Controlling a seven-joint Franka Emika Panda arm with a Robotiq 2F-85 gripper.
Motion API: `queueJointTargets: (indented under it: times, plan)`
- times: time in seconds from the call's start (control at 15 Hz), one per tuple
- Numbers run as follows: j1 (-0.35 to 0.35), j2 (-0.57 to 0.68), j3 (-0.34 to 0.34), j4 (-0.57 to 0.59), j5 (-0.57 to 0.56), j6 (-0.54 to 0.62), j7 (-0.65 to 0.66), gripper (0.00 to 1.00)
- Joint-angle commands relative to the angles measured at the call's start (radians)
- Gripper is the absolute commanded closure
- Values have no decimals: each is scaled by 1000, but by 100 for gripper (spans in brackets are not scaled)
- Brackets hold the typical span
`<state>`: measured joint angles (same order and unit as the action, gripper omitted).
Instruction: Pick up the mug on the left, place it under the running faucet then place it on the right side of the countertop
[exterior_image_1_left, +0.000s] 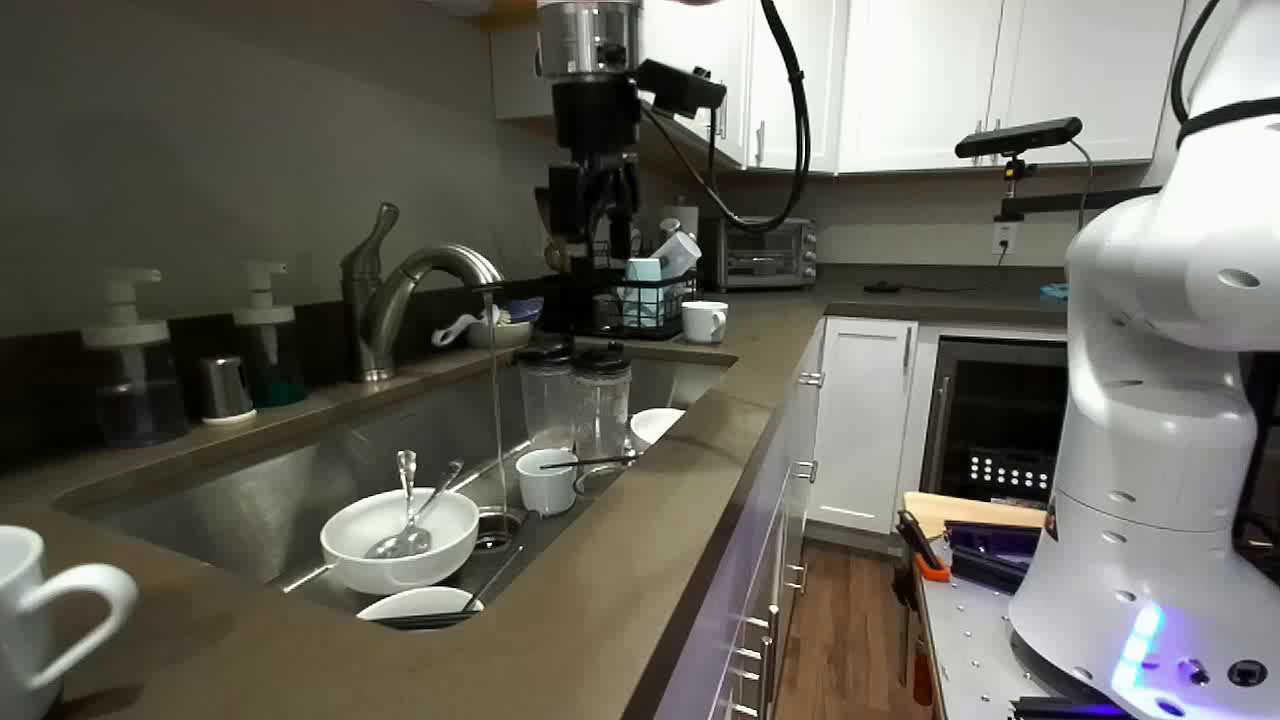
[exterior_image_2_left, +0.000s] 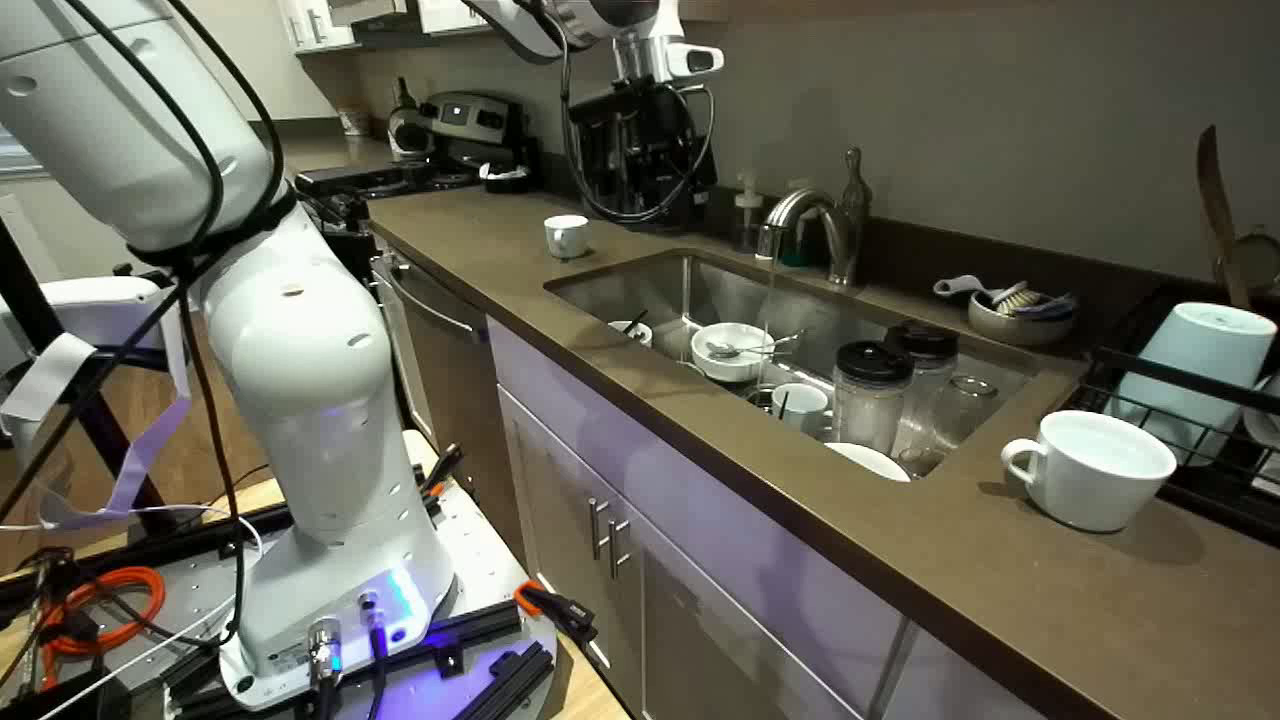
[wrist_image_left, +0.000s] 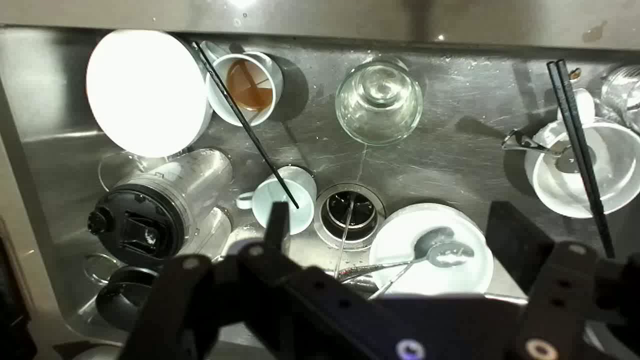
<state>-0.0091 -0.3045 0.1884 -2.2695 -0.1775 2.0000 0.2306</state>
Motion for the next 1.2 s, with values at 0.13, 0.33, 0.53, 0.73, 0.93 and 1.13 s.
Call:
queueJointTargets:
  times: [0.13, 0.33, 0.53, 0.73, 0.93, 1.13]
  plan:
    - [23, 2, -20, 2, -7, -4, 5, 0]
    - [23, 2, -20, 2, -7, -4, 5, 0]
    - [23, 2, -20, 2, -7, -4, 5, 0]
    - [23, 2, -20, 2, -7, -4, 5, 0]
    - [36, 54, -15, 42, -19, -1, -28, 0]
    - [79, 179, 7, 153, -38, -7, -94, 0]
